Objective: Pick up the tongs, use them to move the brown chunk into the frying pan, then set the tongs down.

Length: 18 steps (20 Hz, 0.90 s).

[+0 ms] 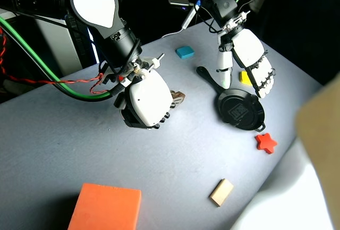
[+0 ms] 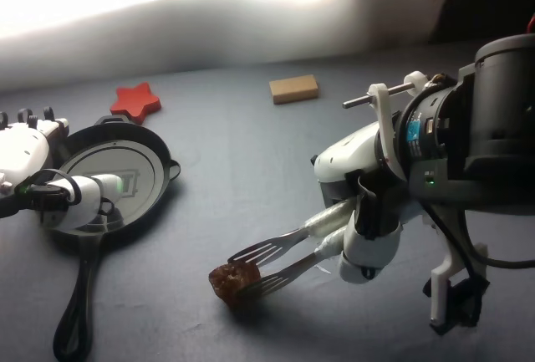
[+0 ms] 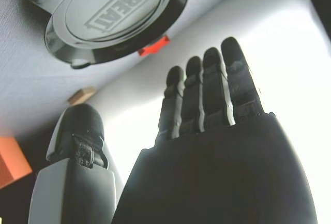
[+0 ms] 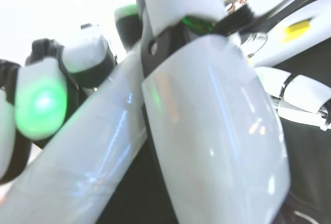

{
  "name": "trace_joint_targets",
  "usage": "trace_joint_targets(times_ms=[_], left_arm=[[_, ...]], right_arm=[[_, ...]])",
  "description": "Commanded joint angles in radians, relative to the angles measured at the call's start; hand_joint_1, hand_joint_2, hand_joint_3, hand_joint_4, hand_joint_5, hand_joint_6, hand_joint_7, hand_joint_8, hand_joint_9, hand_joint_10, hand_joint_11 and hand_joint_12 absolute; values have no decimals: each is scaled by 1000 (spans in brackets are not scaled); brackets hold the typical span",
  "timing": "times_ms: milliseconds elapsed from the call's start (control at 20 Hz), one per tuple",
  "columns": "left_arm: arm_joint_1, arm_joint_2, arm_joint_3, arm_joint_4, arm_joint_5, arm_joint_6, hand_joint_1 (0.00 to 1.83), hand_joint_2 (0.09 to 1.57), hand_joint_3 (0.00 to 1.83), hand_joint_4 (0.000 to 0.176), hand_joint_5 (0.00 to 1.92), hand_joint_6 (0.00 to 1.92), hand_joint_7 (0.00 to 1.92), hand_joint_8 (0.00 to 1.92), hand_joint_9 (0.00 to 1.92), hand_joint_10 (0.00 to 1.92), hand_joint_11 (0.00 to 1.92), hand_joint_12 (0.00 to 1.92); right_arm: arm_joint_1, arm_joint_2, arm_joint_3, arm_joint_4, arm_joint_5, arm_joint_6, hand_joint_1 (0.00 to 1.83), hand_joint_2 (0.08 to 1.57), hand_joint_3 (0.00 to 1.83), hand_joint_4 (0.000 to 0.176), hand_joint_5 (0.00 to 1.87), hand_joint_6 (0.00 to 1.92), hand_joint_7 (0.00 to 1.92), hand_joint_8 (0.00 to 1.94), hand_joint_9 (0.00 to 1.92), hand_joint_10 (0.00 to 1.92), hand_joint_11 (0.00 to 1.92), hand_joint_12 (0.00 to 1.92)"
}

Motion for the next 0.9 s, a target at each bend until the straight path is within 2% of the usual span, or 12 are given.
trace_joint_targets(times_ms=[0,250,450,550,650,700,750,800,850], left_arm=[[-7,4,10,63,-71,-1,196,1268,0,6,110,1,116,0,84,0,0,313],[-7,4,22,63,-70,-1,176,1275,2,11,89,0,109,1,75,1,0,275],[-11,4,43,65,-70,-1,175,1276,1,6,90,1,100,1,74,3,0,256],[-10,4,52,65,-70,-1,186,1276,0,2,108,5,113,3,87,5,0,268],[-10,4,71,65,-54,-1,145,1281,3,11,87,1,116,2,91,4,0,293],[-10,5,80,65,-48,-3,133,1282,2,11,73,0,105,0,87,2,0,282],[-12,5,101,65,-39,-5,161,1276,0,6,93,6,113,2,96,4,0,308],[-14,6,121,65,-35,-6,131,1287,2,4,75,4,102,1,75,3,0,248],[-14,6,129,65,-33,-6,131,1287,2,4,75,4,102,1,75,3,0,248]], right_arm=[[14,1,0,-33,36,-1,966,1408,4,172,1309,1921,1514,1941,1557,1921,1634,1921],[15,-11,1,-33,40,-4,981,1412,5,176,1394,1921,1552,1941,1598,1921,1697,1921],[14,-17,2,-33,41,-5,960,1427,8,176,1348,1921,1538,1941,1599,1921,1709,1921],[15,-17,4,-33,42,-5,1053,1394,0,176,1341,1921,1521,1941,1592,1921,1706,1921],[19,-17,12,-34,52,-5,1083,1382,0,176,1358,1921,1512,1941,1576,1921,1681,1921],[21,-17,20,-34,62,-7,1064,1395,0,176,1376,1921,1512,1941,1569,1921,1669,1921],[29,-26,57,-34,83,-12,1120,1361,0,176,1373,1921,1500,1941,1557,1921,1654,1921],[38,-43,101,-35,98,-13,1188,1351,0,176,1386,1921,1500,1941,1562,1921,1657,1921],[41,-51,120,-35,107,-16,1188,1351,0,176,1386,1921,1500,1941,1562,1921,1657,1921]])
